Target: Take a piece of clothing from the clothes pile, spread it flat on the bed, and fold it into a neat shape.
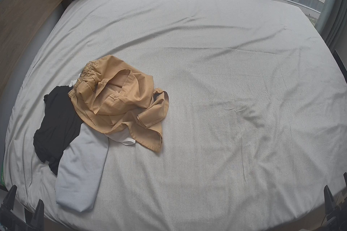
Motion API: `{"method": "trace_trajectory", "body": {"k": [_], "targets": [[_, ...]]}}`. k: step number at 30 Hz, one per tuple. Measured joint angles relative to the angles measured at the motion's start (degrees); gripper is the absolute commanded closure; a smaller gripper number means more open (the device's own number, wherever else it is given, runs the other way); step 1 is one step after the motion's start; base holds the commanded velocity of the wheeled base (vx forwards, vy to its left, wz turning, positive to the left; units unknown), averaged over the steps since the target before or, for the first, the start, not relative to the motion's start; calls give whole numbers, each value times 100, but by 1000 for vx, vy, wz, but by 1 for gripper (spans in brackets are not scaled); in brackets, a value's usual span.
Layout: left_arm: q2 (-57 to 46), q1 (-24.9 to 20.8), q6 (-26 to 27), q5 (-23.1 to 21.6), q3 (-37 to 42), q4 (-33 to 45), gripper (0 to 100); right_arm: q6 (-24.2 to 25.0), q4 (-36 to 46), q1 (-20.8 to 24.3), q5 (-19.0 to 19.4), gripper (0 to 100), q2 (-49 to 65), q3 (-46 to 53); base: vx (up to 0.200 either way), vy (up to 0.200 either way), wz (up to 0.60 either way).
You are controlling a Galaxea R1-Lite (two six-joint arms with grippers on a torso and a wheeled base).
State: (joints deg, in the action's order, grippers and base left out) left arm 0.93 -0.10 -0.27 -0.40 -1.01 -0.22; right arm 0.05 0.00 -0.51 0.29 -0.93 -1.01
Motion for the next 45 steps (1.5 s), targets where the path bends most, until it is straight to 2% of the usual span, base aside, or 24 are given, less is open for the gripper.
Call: {"method": "trace_trajectory", "body": {"k": [28, 34, 45], "targets": [[0, 10, -6, -15, 0, -11, 0, -95, -32, -11, 140, 0, 0, 0, 0, 0, 0], [0, 10, -6, -13, 0, -11, 0, -106, -569, 2, 173, 0, -28, -124, 0, 0, 0], [0, 10, -11, -11, 0, -10, 0, -59, -829, 357, 257, 0, -1100, -758, 0, 0, 0]]}}
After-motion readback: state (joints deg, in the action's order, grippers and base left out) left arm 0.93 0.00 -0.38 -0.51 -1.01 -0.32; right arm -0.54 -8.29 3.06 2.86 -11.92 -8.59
